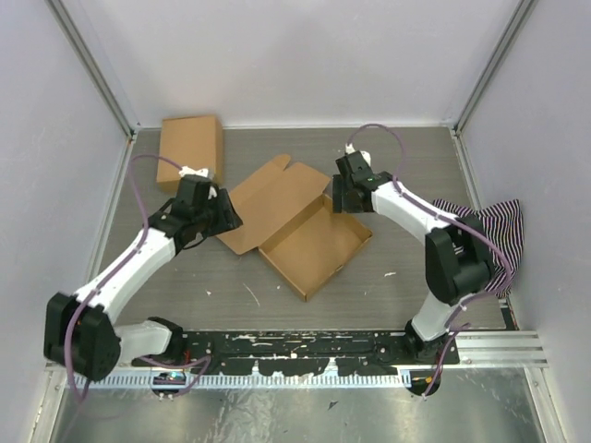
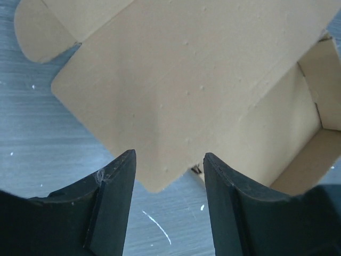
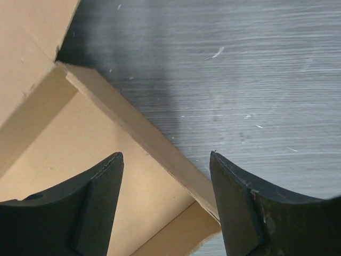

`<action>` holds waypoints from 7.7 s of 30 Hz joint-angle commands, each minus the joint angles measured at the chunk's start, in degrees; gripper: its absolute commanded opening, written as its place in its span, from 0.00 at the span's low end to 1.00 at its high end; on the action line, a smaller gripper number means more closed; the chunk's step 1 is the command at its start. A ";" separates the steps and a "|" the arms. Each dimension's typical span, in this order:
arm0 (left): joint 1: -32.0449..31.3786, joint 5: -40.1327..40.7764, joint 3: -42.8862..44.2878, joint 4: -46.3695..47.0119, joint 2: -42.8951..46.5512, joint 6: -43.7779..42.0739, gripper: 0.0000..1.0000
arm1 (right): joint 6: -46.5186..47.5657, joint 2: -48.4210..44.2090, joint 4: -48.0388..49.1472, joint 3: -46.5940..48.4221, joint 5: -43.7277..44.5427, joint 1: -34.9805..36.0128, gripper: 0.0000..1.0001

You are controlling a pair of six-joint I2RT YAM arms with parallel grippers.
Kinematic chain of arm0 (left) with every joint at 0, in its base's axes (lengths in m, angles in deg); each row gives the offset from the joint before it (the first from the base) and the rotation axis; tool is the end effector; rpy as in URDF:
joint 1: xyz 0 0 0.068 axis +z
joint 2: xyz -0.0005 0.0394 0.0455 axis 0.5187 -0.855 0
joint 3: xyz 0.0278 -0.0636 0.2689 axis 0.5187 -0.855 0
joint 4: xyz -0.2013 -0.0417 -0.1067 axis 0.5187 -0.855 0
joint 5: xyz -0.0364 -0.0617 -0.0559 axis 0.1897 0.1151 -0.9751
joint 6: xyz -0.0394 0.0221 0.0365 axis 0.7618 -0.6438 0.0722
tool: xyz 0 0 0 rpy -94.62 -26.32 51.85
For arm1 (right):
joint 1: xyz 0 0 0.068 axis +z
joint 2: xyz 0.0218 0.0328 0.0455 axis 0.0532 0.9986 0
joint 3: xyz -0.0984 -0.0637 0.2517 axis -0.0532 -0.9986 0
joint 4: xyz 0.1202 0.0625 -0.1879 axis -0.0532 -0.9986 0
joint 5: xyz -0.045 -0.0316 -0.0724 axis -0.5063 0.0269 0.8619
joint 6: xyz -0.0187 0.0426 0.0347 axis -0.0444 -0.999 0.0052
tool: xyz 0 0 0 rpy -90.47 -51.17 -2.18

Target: Fold the paper box

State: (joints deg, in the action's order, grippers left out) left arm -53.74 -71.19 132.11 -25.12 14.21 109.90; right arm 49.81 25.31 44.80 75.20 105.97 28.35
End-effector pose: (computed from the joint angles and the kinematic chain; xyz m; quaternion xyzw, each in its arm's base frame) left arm 0.2270 -0.0941 0.2702 -0.0935 0.9224 -0.1791 0.3292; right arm 0.3001 0.1286 0.2567 -0.0045 0.9444 -0.0131 0.3286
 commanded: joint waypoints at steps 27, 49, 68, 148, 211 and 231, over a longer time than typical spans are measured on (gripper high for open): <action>0.24 2.85 0.05 2.55 -6.86 -0.62 0.66 | -24.60 -27.18 6.45 -37.21 -2.91 12.56 0.08; 16.67 8.64 23.95 0.36 -38.21 6.39 0.70 | -26.02 -31.02 0.29 -35.55 4.53 12.57 0.08; 15.80 13.38 2.86 11.39 -9.23 6.86 0.70 | -11.61 -13.87 6.88 -23.90 0.65 12.55 0.09; -12.47 17.45 8.76 13.45 -18.14 -9.79 0.00 | -16.78 -24.77 6.80 -35.42 -1.79 15.41 0.18; -12.83 17.94 -24.93 56.48 3.76 -14.64 0.00 | -2.27 -37.38 4.75 -22.29 -10.18 -1.58 0.68; -13.66 17.41 -29.37 65.87 2.20 -15.39 0.00 | 0.72 -27.14 9.26 -17.83 -20.77 -12.18 0.78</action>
State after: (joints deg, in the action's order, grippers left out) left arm -66.84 -53.77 104.59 33.96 16.51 95.41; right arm 49.28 -5.64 49.15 55.61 87.96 18.07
